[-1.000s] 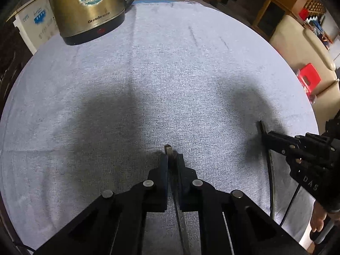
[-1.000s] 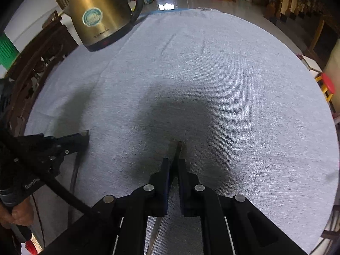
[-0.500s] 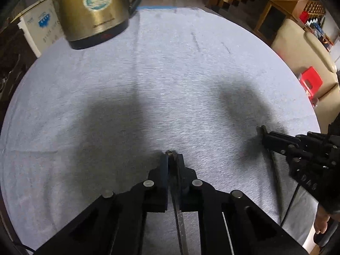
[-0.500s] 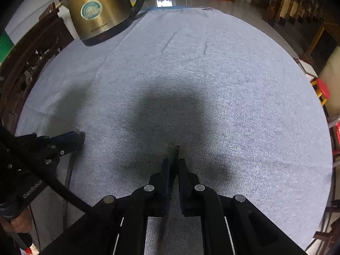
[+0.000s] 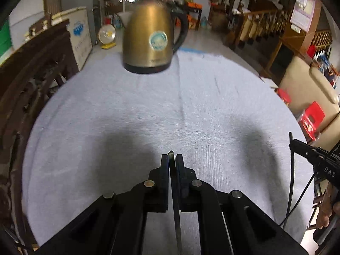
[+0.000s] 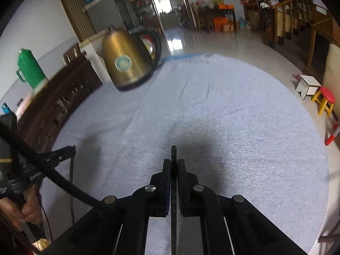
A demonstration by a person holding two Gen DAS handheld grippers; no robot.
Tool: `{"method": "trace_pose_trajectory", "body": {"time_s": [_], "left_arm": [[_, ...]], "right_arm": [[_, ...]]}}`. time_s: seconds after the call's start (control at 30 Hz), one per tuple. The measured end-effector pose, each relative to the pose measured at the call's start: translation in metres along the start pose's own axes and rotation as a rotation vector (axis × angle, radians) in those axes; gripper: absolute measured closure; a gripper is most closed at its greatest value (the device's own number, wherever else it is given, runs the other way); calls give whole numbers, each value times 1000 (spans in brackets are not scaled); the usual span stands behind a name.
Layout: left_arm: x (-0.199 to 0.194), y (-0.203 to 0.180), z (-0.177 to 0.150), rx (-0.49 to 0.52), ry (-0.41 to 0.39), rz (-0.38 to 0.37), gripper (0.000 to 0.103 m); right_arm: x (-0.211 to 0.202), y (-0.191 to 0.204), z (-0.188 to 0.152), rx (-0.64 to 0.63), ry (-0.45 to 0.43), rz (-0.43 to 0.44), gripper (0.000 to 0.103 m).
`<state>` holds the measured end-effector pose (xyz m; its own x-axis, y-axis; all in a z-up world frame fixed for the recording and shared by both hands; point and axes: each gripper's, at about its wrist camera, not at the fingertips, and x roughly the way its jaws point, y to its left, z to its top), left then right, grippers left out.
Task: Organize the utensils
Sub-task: 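Lift both held chopsticks and carry them down toward the grey metal cup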
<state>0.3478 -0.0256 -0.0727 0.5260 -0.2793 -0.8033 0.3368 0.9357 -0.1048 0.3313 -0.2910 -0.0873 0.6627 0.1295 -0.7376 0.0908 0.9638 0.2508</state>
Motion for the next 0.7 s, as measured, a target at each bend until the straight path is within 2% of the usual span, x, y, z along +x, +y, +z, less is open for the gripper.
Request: {"method": "trace_pose_trajectory", "body": {"time_s": [0.23,0.43,0.7], "left_arm": [[-68,2,-20,-4,-149,-4,97],[-114,3,-37,-22,-240,-20,97],[-167,0,-68,-35,-353,-24,98]], "right_arm": [[-59,9,-19,10,-129,6,97],[-113,14,-35,17,-249,-5,97],[-160,17,-58,53,-335,2,97]]}}
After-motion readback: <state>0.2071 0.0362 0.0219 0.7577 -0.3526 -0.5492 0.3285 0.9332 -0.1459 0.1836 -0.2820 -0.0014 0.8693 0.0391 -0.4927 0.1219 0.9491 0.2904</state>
